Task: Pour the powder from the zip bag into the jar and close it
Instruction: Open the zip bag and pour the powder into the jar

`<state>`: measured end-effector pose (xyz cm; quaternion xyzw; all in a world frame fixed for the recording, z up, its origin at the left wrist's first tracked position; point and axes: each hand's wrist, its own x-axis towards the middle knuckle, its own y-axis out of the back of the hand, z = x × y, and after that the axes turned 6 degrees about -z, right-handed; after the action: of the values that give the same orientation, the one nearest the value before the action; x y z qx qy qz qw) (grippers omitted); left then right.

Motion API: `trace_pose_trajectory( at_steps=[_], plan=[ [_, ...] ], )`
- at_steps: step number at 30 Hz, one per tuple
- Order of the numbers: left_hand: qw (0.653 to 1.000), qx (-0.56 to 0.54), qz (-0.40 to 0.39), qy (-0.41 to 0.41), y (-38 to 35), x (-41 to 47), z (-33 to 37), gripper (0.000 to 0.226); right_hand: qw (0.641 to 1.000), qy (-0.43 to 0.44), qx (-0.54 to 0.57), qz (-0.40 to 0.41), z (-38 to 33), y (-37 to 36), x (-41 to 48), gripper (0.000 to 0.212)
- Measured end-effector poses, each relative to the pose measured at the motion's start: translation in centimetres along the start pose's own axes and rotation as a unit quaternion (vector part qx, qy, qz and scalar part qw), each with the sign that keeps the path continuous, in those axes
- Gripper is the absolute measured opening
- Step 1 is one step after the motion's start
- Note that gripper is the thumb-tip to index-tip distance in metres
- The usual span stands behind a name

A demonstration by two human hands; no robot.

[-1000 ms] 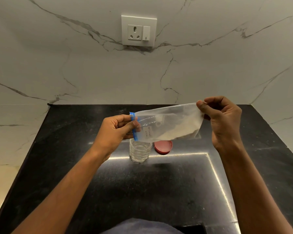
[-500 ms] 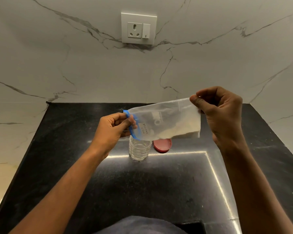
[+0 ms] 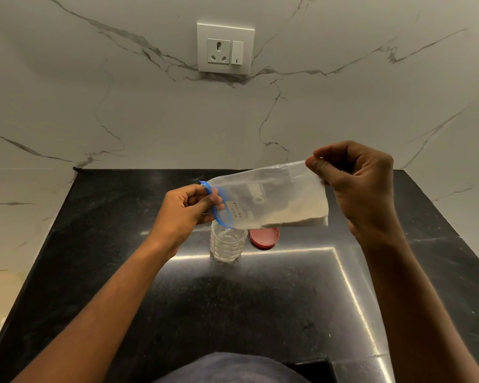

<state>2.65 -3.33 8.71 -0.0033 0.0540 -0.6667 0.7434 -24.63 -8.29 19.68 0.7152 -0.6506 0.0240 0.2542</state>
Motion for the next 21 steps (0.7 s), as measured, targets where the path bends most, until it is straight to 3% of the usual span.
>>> trace_pose_trajectory(
  at_steps=[21],
  plan=[
    [1.0,-0.014,-0.006,0.0,0.2,0.2,-0.2,0.016,0.998,0.029,-0.049,0.01,-1.3,-0.5,0.0,0.014]
  ],
)
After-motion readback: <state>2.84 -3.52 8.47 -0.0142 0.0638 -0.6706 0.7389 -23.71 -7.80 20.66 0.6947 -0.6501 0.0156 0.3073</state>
